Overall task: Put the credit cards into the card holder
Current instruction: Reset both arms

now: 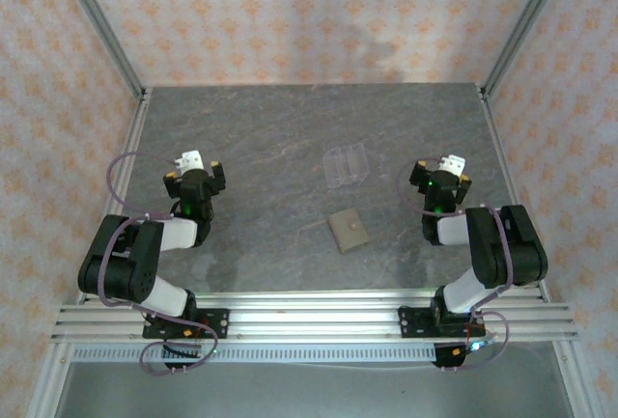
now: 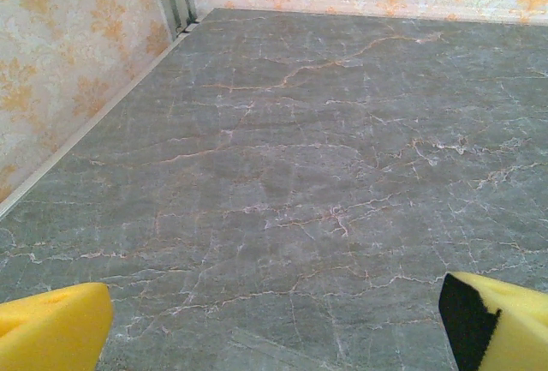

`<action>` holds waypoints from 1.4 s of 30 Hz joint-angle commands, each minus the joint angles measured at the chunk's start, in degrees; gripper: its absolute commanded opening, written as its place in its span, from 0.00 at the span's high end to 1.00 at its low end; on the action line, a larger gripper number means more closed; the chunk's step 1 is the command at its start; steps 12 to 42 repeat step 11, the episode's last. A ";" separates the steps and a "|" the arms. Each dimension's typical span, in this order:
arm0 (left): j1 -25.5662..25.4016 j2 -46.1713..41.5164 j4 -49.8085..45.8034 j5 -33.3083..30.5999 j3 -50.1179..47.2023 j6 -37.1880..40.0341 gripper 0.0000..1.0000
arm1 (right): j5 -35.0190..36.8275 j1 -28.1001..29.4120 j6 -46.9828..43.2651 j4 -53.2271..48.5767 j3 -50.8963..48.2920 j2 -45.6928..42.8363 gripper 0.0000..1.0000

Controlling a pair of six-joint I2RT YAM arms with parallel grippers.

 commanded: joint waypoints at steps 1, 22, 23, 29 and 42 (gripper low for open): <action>0.04 0.32 -0.86 -0.11 0.72 1.05 0.00 | 0.64 -0.02 0.83 0.04 0.25 -0.81 0.01; -0.09 0.42 -0.95 0.17 0.83 1.24 0.00 | 0.61 -0.02 0.86 0.04 0.20 -0.81 0.01; -0.09 0.42 -0.95 0.17 0.83 1.24 0.00 | 0.61 -0.02 0.86 0.04 0.20 -0.81 0.01; -0.09 0.42 -0.95 0.17 0.83 1.24 0.00 | 0.61 -0.02 0.86 0.04 0.20 -0.81 0.01; -0.09 0.42 -0.95 0.17 0.83 1.24 0.00 | 0.61 -0.02 0.86 0.04 0.20 -0.81 0.01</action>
